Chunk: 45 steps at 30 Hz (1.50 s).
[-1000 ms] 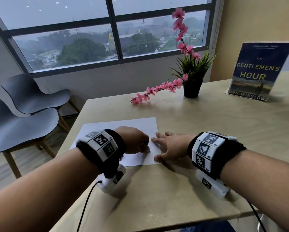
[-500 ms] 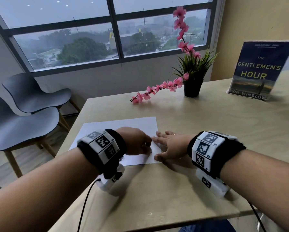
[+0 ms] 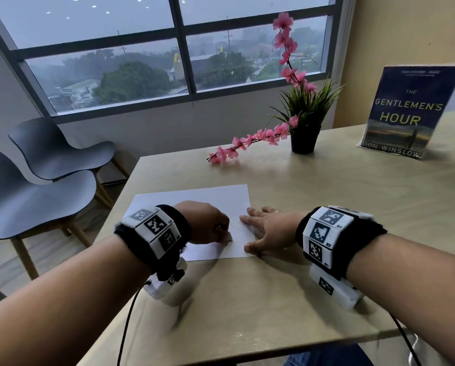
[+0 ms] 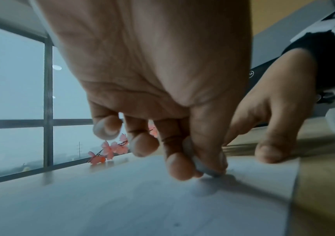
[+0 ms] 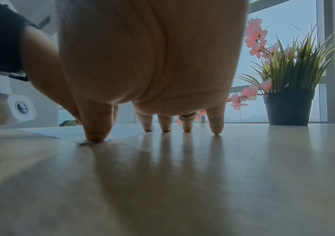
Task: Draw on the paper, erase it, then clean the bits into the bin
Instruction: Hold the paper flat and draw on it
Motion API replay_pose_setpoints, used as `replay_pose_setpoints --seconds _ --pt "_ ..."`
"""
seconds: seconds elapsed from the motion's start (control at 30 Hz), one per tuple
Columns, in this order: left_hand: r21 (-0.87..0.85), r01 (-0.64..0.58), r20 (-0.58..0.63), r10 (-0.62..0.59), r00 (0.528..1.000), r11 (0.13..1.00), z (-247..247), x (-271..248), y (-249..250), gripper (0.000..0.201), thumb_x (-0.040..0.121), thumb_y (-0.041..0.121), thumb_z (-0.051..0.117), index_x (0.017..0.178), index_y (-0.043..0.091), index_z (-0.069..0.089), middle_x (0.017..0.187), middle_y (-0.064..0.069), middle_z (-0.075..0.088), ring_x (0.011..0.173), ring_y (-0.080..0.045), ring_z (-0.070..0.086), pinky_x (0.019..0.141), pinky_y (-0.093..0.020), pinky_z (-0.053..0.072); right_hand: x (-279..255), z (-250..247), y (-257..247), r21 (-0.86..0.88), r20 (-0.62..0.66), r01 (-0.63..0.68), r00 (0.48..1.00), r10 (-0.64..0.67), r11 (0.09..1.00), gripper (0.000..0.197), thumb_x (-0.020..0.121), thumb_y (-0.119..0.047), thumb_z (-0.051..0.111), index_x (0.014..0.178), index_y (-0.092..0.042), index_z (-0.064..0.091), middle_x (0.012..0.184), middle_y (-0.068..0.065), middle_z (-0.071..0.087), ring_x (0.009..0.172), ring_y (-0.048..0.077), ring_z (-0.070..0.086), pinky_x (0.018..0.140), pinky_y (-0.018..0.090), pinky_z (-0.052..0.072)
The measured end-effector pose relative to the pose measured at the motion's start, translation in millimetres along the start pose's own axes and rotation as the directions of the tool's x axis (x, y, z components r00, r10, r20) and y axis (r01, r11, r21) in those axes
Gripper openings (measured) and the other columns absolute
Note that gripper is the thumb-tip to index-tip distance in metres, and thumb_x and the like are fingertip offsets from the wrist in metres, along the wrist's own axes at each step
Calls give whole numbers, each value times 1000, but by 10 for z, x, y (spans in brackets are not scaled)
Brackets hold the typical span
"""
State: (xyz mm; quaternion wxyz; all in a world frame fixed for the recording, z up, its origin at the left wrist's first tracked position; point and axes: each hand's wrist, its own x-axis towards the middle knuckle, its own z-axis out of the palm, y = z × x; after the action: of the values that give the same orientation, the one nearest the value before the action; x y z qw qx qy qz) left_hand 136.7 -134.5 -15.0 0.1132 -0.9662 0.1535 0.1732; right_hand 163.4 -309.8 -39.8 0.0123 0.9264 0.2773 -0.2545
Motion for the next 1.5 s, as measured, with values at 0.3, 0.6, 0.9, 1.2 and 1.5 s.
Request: replay_pose_setpoints --seconds 0.3,0.6,0.9,1.2,1.5 --pt "-11 34 31 -34 999 999 30 -73 -107 34 91 57 44 105 31 61 105 8 65 94 -20 59 87 -34 50 -7 -11 4 0 12 -2 1000 2 1000 82 93 -62 43 155 -33 -3 163 -8 -12 150 23 -8 121 46 3" --pt "-18 31 34 -30 999 999 57 -105 -135 33 92 56 44 106 32 60 105 8 64 95 -20 58 88 -35 49 -21 -3 -6 -15 14 -1 1000 1 1000 89 90 -65 45 155 -31 -5 163 -7 -13 150 23 -9 120 44 3" --pt "-39 2 21 -1 1000 999 32 -30 -1 31 93 54 43 107 32 59 108 8 64 97 -20 58 88 -35 49 -18 1 -1 -10 16 1 1000 -1 1000 89 90 -65 46 155 -31 -4 163 -7 -13 150 23 -9 121 44 4" --pt "-18 -29 18 29 999 999 -28 26 44 32 93 54 42 110 32 59 109 8 64 98 -20 59 90 -37 49 7 -1 13 -21 21 8 1000 -7 1000 90 89 -65 46 155 -31 -5 163 -7 -13 150 23 -9 120 44 3" --pt "5 -52 29 52 998 999 -65 55 116 32 94 54 42 110 32 60 110 7 64 99 -20 58 89 -34 48 18 3 27 -24 17 12 1000 -12 1000 90 89 -67 46 155 -32 -4 163 -8 -13 150 22 -8 121 45 3"
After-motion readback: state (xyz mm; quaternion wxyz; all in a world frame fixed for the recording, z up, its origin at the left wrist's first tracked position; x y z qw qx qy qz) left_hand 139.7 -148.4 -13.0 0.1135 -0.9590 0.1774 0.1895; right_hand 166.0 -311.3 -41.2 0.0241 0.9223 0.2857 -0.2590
